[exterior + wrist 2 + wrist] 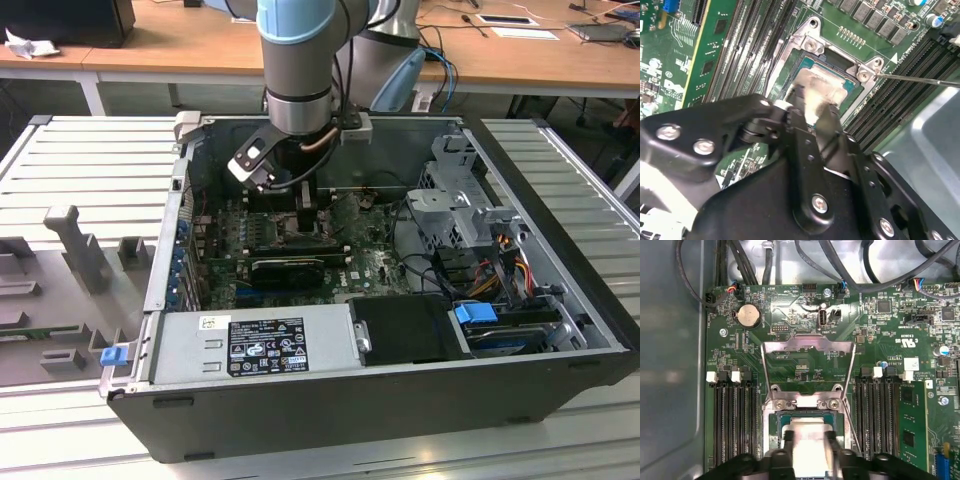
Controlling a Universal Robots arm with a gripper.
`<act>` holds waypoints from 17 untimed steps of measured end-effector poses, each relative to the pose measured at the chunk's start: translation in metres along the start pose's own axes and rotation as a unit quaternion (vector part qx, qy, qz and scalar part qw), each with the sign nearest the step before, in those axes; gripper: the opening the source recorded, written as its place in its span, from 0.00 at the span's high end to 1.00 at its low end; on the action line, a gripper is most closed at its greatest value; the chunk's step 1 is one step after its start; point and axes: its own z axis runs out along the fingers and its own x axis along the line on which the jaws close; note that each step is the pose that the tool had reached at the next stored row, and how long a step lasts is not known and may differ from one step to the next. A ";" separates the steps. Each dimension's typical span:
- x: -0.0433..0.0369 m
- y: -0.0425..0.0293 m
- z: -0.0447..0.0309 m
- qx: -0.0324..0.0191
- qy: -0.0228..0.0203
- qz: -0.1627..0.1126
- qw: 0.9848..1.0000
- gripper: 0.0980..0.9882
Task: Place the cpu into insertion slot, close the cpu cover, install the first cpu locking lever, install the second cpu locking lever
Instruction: 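Place the cpu into insertion slot, then close the cpu cover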
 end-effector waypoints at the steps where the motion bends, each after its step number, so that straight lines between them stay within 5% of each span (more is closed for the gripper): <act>1: 0.0000 0.0001 -0.0010 0.000 0.000 0.000 1.000 0.78; 5: 0.0001 0.0004 -0.0055 0.002 0.000 0.000 1.000 0.99; 17: 0.0000 0.0041 -0.0118 0.004 0.000 0.000 1.000 0.99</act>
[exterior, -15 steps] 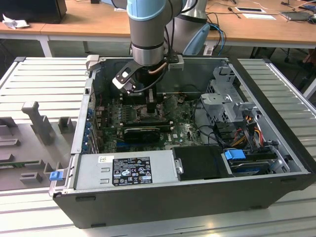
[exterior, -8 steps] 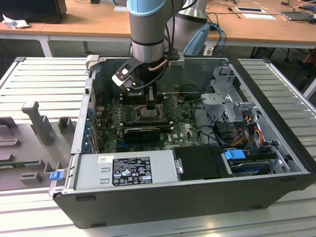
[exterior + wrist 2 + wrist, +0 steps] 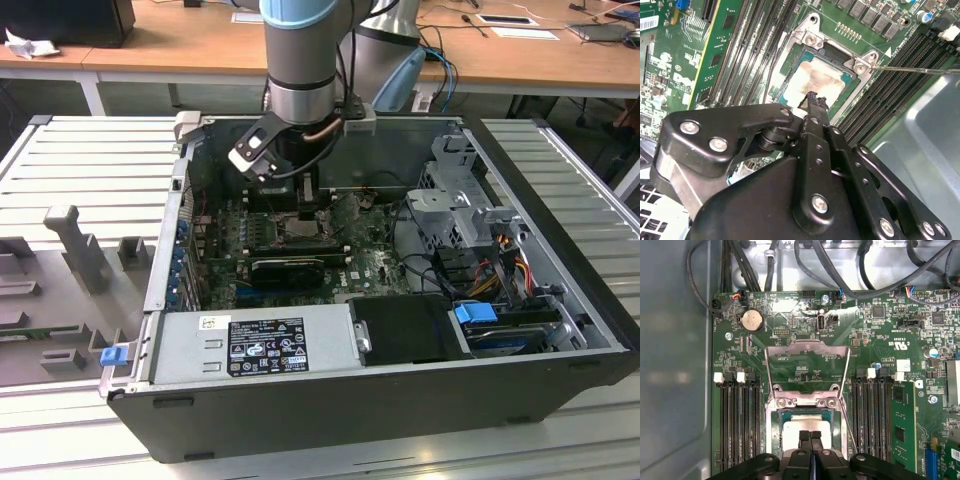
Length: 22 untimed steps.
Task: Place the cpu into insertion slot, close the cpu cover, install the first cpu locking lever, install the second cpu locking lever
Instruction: 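Close the cpu cover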
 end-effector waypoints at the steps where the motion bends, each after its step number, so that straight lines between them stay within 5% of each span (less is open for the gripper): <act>1: -0.0002 0.0008 0.0001 0.000 0.000 0.000 1.000 0.99; 22: -0.0002 0.0074 -0.0078 0.000 0.000 0.000 1.000 0.99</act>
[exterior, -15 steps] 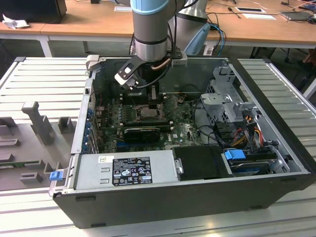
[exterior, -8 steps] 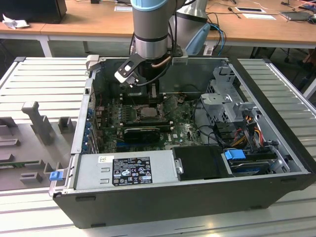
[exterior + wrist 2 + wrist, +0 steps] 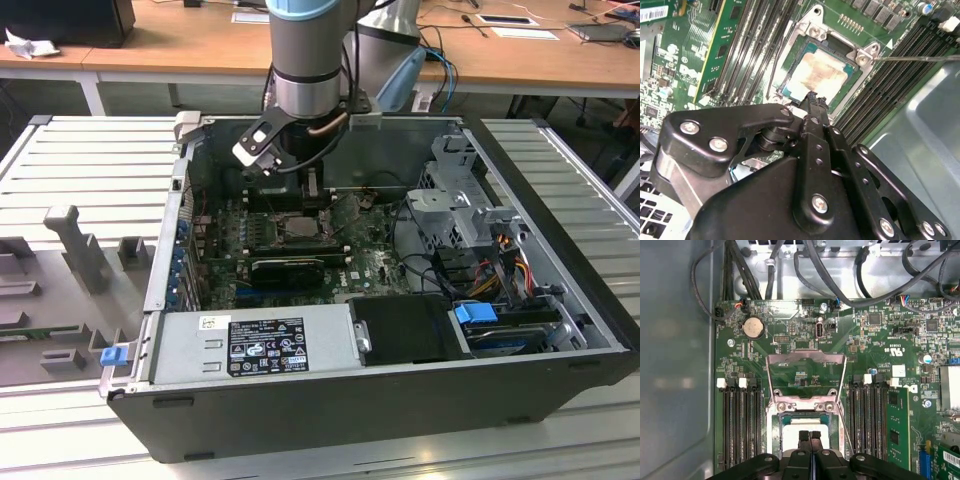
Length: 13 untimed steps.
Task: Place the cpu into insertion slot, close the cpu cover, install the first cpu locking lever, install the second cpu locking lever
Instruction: 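Close the cpu cover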
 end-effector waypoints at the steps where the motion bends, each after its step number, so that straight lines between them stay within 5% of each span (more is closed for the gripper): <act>1: 0.0000 0.0019 0.0001 0.000 0.000 0.000 1.000 0.99; 13: 0.0009 0.0073 -0.0084 0.000 0.000 0.000 1.000 0.99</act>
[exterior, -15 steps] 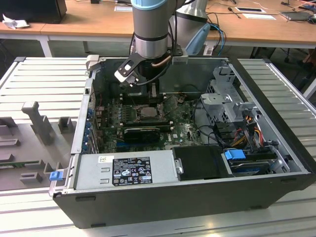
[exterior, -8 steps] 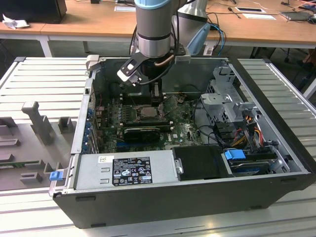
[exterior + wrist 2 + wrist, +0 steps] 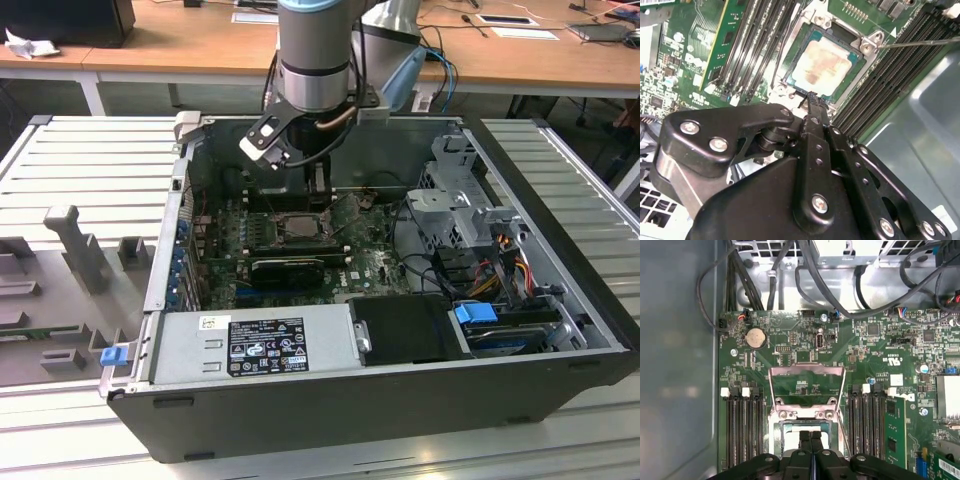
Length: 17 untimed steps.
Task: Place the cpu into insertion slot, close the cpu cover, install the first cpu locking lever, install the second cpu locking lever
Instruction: 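Close the cpu cover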
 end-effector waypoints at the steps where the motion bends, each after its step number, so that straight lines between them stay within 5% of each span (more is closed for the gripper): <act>1: 0.0001 0.0002 -0.0017 0.000 0.000 0.000 1.000 0.99; 8: 0.0014 0.0013 -0.0172 0.000 0.000 0.000 1.000 0.99; 17: 0.0023 0.0082 -0.0269 0.000 0.000 0.000 1.000 0.99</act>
